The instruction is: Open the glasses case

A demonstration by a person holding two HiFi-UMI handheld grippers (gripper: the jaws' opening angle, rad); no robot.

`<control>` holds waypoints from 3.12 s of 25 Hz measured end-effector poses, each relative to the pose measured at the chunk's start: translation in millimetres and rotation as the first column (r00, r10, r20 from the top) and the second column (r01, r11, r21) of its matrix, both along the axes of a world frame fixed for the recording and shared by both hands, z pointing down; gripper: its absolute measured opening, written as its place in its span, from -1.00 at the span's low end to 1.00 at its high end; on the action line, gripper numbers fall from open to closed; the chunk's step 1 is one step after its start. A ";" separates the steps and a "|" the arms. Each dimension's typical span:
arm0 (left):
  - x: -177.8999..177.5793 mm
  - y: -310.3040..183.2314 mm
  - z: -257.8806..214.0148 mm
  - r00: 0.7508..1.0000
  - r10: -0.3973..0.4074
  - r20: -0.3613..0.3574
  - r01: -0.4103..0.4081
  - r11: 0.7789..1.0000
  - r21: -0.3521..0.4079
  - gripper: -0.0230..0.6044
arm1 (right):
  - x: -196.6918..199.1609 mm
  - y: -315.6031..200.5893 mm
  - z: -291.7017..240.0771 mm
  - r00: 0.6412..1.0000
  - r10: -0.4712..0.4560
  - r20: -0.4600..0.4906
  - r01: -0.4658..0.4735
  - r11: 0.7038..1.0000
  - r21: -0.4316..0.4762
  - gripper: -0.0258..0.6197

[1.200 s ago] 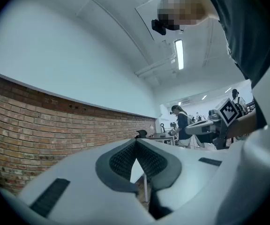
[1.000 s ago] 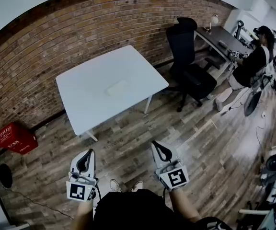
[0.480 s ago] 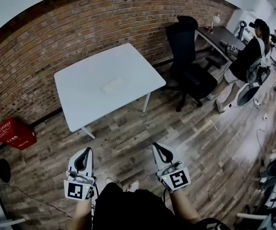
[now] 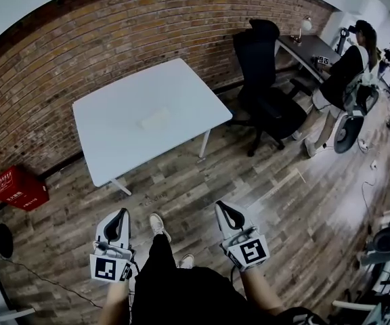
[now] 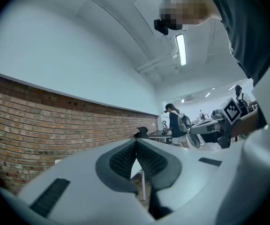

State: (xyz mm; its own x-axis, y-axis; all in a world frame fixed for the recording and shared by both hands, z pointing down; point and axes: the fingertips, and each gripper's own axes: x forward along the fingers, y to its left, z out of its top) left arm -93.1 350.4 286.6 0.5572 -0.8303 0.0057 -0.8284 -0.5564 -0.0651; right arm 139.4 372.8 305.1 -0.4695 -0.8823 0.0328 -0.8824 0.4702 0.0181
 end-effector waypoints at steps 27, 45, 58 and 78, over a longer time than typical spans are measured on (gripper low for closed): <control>-23.3 -299.5 30.0 0.986 0.142 -0.090 -0.151 0.983 -0.106 -0.91 | -60.2 -271.7 -14.6 0.996 0.061 -0.064 -0.065 0.996 -0.066 -0.91; -12.1 -349.4 43.6 0.999 -0.015 -0.038 0.009 0.990 -0.141 -0.90 | -44.8 -366.0 -0.1 0.981 -0.156 -0.113 0.153 0.987 -0.040 -0.91; 9.8 -367.5 129.9 1.000 -0.003 0.009 0.006 0.954 -0.299 -0.56 | -62.2 -395.0 56.2 0.944 -0.294 -0.149 0.276 0.953 -0.129 -0.91; 22.2 -437.6 289.6 0.950 0.132 0.285 0.034 0.859 -0.512 -0.09 | -90.5 -439.9 161.8 0.778 -0.492 -0.391 0.419 0.870 -0.261 -0.91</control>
